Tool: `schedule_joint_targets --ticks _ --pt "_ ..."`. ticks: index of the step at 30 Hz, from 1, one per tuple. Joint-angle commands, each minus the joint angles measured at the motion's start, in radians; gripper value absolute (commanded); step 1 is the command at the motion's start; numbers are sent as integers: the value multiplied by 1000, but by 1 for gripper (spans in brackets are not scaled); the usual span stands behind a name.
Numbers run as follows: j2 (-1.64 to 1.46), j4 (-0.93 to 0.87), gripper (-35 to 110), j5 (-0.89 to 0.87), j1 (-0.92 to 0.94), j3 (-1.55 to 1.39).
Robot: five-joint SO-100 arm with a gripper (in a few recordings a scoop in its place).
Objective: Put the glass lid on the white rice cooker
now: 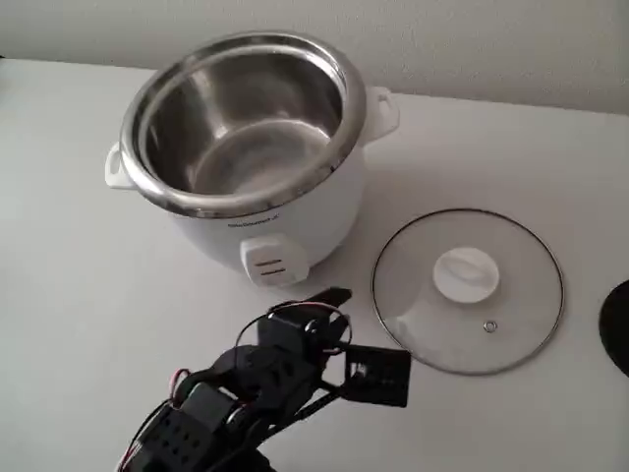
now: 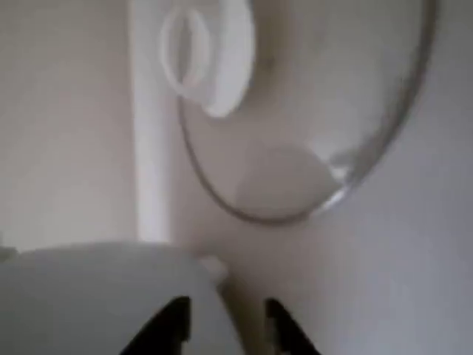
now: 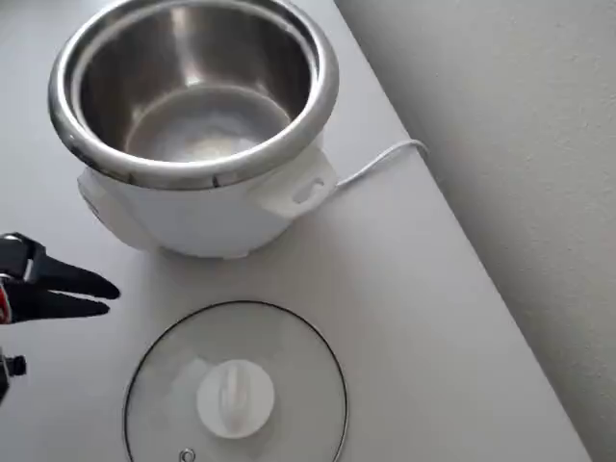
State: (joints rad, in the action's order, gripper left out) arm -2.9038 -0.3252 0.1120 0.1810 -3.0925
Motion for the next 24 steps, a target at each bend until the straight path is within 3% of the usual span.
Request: schedule_joint_targets --ticks 1,5,10,24 --pt "405 313 15 -11 26 141" --pt "750 373 15 -67 80 367" --pt "801 492 15 -49 74 396" --pt "1108 537 15 -49 179 683"
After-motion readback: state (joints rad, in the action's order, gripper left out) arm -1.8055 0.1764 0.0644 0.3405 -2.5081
